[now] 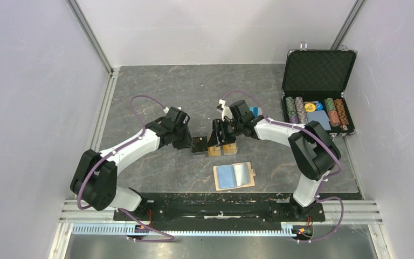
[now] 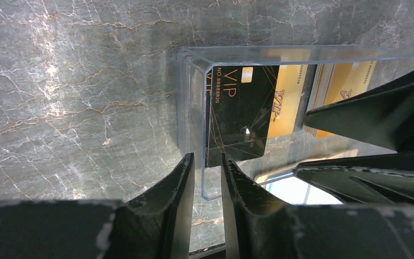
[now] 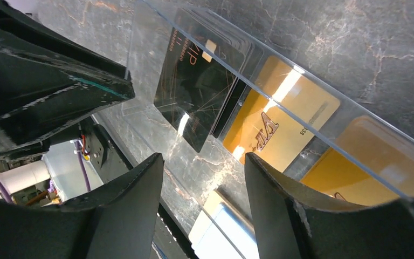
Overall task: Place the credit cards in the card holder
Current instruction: Pick up the credit card from the storage box.
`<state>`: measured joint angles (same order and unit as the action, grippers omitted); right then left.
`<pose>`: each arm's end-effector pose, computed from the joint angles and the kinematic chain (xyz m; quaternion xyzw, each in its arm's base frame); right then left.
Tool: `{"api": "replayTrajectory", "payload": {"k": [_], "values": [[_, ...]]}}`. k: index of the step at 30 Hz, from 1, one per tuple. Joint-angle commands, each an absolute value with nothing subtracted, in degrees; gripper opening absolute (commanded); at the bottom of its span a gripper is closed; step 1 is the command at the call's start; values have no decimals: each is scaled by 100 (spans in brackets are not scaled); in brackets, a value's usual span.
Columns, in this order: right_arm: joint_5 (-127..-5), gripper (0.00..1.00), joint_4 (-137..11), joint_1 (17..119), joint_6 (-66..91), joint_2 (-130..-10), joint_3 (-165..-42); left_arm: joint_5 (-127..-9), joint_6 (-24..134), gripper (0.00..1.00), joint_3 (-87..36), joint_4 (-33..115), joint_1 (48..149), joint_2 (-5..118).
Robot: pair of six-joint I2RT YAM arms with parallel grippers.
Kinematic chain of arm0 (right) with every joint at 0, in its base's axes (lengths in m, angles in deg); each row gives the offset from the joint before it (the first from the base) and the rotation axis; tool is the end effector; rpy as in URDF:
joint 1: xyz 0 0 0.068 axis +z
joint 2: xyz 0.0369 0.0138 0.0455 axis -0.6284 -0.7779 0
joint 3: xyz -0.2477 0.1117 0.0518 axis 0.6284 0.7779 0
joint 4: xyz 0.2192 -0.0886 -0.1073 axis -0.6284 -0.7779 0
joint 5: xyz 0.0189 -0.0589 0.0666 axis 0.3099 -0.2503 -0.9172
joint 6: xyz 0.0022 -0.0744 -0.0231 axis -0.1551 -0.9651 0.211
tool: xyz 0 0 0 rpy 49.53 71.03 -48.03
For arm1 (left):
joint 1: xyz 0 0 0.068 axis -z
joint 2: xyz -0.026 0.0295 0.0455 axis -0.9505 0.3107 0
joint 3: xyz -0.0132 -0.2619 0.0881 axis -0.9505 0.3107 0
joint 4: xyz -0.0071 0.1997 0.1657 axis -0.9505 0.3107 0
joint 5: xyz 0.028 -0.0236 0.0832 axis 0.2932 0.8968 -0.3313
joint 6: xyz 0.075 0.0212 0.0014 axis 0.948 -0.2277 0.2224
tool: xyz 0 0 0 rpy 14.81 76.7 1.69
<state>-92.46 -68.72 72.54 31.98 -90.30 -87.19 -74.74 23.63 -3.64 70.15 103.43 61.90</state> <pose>0.2947 0.2411 0.1604 -0.1611 0.8844 0.4094 0.1556 0.2488 -0.1549 0.1870 -0.0925 0.9561 -0.1791 0.2126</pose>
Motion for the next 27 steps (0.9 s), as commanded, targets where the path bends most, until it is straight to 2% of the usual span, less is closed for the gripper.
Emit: {"api": "replayTrajectory", "payload": {"k": [1,9,19,27], "values": [[-9055,59,-6721,7405,3224,-9241,-9000,-7534,2419,30,-412,6897,10380,6049],[-8850,59,-6806,7617,3243,-9587,-9241,-8102,2904,24,-961,7390,10722,6059],[-8724,60,-6808,7631,3233,-9658,-9208,-8353,3226,6,-1425,7577,10925,6940],[-8733,58,-6685,7631,3257,-9747,-9165,-8365,3321,2,-1548,7664,10926,7678]]}}
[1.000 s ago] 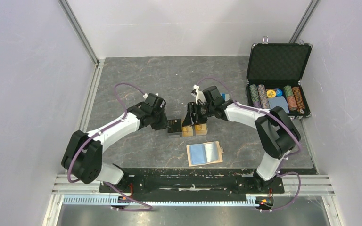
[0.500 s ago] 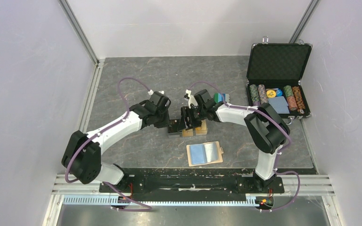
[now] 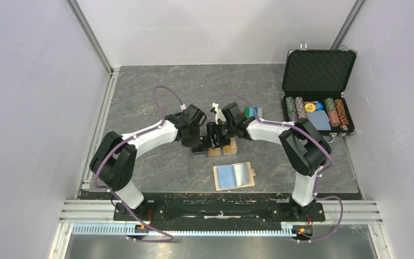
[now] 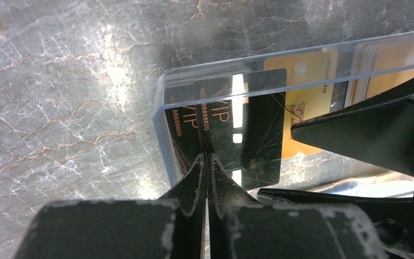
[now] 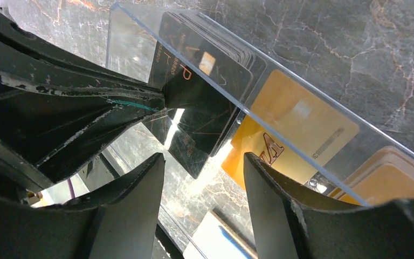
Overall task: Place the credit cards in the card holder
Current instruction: Pick up the credit card from the storage box.
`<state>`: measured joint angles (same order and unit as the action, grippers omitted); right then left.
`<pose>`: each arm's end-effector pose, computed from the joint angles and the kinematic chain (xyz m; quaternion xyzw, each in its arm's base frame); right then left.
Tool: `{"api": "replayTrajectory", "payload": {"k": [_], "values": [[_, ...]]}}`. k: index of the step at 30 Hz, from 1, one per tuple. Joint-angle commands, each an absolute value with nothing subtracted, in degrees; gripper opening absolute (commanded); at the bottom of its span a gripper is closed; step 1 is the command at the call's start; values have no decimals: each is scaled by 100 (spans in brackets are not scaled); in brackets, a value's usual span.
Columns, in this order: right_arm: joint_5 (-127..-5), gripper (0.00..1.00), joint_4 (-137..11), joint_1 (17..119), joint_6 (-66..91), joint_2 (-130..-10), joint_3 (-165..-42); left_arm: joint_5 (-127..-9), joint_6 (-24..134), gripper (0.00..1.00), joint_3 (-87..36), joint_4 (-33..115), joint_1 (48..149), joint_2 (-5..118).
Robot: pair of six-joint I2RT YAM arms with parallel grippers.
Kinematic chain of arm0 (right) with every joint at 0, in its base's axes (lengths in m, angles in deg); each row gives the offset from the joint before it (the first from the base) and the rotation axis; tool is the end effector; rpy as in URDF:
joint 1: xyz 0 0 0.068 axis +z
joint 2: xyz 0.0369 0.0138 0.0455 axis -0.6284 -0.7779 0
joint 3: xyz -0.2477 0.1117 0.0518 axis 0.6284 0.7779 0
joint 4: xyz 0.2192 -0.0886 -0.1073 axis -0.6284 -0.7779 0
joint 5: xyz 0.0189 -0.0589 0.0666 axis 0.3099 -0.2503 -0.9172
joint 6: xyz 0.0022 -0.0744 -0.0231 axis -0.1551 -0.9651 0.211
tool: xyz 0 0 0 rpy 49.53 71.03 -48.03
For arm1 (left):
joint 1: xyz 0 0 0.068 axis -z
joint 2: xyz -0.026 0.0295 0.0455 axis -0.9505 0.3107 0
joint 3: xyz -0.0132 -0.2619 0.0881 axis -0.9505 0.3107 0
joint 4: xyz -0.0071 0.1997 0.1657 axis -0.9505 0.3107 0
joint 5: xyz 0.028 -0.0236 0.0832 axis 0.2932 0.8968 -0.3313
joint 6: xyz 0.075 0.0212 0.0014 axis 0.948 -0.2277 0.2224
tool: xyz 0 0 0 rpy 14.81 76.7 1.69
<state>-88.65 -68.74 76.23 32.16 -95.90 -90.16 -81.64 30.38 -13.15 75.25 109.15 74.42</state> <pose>0.2940 0.2667 0.1382 -0.1726 0.8970 0.3816 0.1414 0.2661 -0.1947 0.1680 -0.0015 0.9769 -0.0890 0.1942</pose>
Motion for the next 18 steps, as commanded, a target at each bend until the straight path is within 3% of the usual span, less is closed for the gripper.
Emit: {"api": "replayTrajectory", "payload": {"k": [1,7,11,14,18], "values": [[-8759,57,-6630,7633,3283,-9767,-9148,-8389,3326,2,-1567,7703,10925,7741],[-8971,43,-6321,7626,3522,-9942,-9068,-8425,3302,2,-1623,7839,10964,7932],[-9042,24,-6118,7628,3605,-9959,-9064,-8431,3296,2,-1614,7837,11004,7942],[-9017,1,-6114,7630,3640,-9921,-9085,-8443,3297,2,-1614,7843,11021,7950],[-8850,0,-6261,7629,3565,-9788,-9098,-8496,3284,2,-1613,7873,11034,7909]]}}
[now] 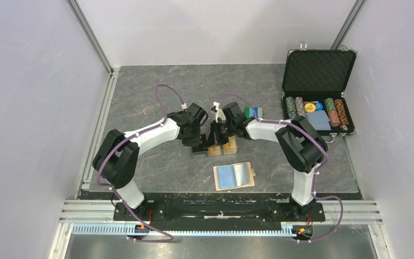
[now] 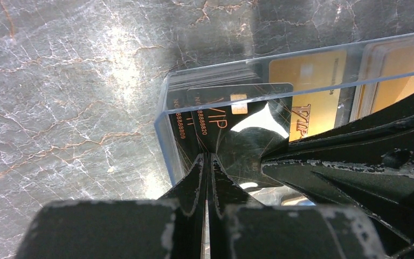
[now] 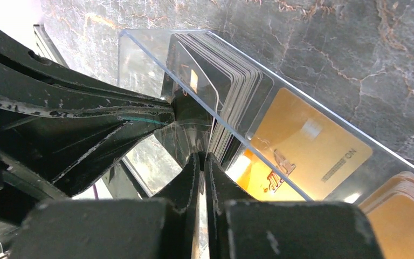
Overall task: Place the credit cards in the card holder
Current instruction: Pick up the credit card from the storage box, then move the storage box to the center of the board.
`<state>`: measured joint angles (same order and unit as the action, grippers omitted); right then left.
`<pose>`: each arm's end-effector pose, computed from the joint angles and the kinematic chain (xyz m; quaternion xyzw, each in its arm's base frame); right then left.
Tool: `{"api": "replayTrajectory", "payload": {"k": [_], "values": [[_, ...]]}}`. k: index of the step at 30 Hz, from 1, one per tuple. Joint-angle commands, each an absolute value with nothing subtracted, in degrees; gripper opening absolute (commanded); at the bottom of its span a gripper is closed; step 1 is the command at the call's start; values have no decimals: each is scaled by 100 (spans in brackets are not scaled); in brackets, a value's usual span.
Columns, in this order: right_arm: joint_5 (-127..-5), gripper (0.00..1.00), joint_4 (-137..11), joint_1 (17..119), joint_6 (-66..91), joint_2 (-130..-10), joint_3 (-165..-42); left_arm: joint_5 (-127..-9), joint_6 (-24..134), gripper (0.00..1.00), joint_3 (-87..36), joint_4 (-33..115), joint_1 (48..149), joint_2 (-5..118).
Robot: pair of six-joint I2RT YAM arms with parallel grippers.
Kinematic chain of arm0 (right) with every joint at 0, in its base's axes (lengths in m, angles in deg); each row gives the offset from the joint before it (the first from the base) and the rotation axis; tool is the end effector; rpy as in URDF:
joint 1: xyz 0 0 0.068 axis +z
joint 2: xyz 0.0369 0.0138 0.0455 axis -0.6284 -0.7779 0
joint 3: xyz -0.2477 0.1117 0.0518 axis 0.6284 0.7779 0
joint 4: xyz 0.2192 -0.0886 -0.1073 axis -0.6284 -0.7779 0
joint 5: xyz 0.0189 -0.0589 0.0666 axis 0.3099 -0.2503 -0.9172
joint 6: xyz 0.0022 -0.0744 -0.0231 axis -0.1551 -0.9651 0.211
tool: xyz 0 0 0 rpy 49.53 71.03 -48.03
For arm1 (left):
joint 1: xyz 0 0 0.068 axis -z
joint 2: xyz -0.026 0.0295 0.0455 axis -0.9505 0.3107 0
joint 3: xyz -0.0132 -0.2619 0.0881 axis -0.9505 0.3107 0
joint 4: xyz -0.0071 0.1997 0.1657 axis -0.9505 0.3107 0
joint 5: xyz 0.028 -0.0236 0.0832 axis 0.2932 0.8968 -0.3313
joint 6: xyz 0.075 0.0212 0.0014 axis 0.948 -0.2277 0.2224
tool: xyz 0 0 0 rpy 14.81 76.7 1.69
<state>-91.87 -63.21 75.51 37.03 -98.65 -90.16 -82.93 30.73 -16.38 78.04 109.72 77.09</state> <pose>0.3029 0.2710 0.1297 -0.1436 0.8883 0.4163 0.1306 0.2715 -0.2012 0.1673 0.0051 0.9802 -0.0689 0.1854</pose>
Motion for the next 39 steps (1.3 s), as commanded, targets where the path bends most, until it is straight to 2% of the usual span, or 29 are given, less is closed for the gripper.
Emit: {"api": "replayTrajectory", "payload": {"k": [1,3,4,9,12,16,24,30,37,39], "values": [[-8800,0,-6452,7629,3530,-9747,-9122,-8523,3289,2,-1621,7895,11031,7902],[-8690,0,-6657,7628,3433,-9663,-9174,-8575,3296,4,-1661,7938,11030,7877],[-8657,0,-6741,7628,3391,-9607,-9198,-8597,3307,9,-1694,7961,11030,7848],[-8517,0,-6937,7629,3291,-9248,-9339,-8450,3440,46,-1772,7761,11057,7379],[-8470,0,-7127,7620,3223,-9061,-9523,-8190,3486,58,-1772,7468,11057,6853],[-8432,0,-7283,7612,3178,-8711,-9638,-7964,3414,65,-1718,7268,11031,6321],[-8552,0,-7380,7317,3158,-7744,-8993,-8124,3347,67,-1298,7547,10873,5920],[-8647,0,-7382,6960,3162,-6923,-8242,-8569,3540,68,-1361,8016,10776,6323],[-8797,0,-7567,6588,3073,-6235,-7602,-8726,3609,49,-1692,8153,10714,7287],[-8808,0,-7622,6529,3041,-6112,-7482,-8694,3622,41,-1760,8156,10700,7492]]}}
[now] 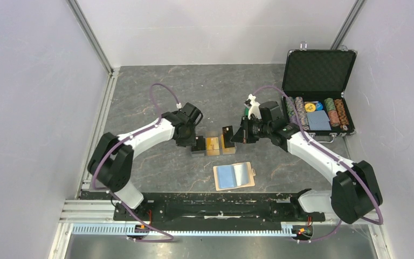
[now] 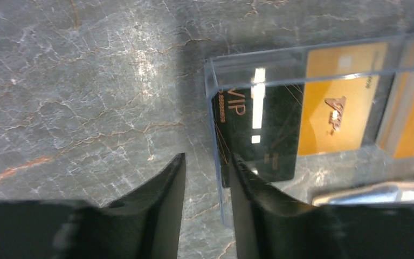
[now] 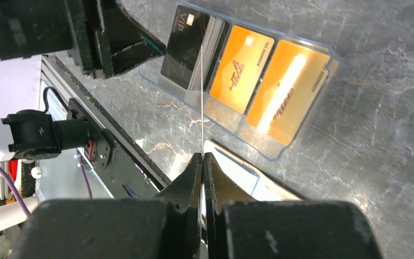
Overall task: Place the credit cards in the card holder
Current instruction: Move the storage box to the center of the board.
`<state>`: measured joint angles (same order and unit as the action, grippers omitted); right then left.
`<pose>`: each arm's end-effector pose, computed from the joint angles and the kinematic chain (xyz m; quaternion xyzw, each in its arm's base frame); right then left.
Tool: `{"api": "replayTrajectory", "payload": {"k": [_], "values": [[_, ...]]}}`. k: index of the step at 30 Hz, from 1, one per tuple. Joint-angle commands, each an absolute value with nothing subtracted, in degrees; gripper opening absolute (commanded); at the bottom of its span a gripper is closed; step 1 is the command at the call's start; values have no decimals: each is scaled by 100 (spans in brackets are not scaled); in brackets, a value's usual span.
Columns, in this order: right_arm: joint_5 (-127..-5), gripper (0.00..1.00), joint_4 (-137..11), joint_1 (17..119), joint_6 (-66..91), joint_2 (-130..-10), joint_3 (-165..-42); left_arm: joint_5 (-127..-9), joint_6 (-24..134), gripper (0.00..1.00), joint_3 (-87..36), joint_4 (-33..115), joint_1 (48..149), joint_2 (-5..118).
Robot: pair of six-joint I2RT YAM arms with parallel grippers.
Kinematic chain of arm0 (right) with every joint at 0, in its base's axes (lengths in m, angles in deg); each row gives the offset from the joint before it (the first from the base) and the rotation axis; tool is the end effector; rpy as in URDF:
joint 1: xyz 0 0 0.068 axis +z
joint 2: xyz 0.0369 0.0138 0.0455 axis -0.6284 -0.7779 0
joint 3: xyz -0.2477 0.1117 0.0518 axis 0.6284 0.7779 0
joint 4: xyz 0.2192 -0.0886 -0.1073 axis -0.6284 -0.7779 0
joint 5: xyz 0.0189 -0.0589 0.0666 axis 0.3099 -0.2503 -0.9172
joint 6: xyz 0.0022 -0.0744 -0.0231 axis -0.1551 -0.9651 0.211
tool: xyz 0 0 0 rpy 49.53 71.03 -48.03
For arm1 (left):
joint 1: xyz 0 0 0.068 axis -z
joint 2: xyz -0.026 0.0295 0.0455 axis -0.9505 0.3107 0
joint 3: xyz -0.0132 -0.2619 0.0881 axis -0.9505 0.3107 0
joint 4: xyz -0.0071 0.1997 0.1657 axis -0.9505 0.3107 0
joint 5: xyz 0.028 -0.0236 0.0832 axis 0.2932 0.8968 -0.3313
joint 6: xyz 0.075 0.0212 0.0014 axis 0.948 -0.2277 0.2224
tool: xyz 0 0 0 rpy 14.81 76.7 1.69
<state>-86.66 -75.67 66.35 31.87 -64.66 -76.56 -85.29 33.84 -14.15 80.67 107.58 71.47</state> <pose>0.2505 0.1659 0.2293 -0.1125 0.8781 0.3842 0.2619 0.2640 -0.1770 0.1840 0.0090 0.9776 -0.0472 0.2048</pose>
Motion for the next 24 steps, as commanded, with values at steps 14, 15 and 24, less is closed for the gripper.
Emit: {"api": "replayTrajectory", "payload": {"k": [14,15,24], "values": [[-8779,0,-7806,6451,2801,-6021,-7244,-8484,3355,2,-1994,7945,10077,7739],[-8788,0,-7804,6447,2785,-6035,-7235,-8491,3375,2,-2012,7945,10020,7751],[-8755,0,-7758,6449,2745,-6063,-6979,-8363,3705,30,-2245,7945,9758,8002]]}}
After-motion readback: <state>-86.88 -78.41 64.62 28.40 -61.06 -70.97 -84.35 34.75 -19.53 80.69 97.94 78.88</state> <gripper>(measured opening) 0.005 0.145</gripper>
